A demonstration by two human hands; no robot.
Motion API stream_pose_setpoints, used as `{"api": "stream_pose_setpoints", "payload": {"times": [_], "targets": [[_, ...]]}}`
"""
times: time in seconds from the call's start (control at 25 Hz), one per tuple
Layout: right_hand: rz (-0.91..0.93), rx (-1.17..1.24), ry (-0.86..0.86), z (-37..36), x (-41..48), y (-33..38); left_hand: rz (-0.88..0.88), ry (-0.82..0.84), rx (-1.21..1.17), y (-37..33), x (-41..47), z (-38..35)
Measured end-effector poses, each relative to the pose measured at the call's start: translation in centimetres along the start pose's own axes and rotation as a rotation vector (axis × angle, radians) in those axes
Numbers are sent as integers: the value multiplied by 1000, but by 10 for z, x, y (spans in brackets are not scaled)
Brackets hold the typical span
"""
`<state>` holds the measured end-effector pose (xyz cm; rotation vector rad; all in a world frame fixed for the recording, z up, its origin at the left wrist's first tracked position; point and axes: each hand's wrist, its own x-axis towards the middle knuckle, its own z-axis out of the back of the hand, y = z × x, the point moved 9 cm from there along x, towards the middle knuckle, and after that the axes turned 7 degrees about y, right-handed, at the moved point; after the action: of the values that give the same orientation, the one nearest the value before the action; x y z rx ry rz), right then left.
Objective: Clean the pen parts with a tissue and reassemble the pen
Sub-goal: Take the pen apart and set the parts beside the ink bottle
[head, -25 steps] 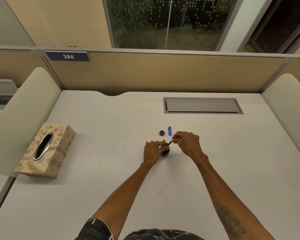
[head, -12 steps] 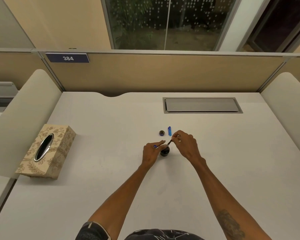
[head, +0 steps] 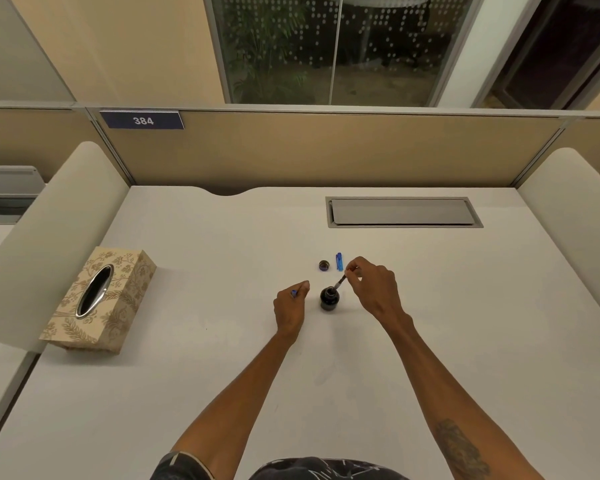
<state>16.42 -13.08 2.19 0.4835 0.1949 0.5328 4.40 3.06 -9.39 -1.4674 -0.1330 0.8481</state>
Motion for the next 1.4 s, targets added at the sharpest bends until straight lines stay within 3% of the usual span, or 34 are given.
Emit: {"api": "stream_pose_setpoints", "payload": {"times": [0.56, 1.08, 1.2, 1.4], "targets": [[39, -78, -33, 5, 0, 2, 87, -37, -208, 6, -17, 0], [-79, 67, -27, 7, -4, -14, 126, -9, -324, 8, -21, -2], [-324, 399, -104, 11, -13, -43, 119, 9, -381, 4, -25, -4], [-618, 1314, -53, -17, -36, -61, 75, 61, -414, -6, -26, -10]]}}
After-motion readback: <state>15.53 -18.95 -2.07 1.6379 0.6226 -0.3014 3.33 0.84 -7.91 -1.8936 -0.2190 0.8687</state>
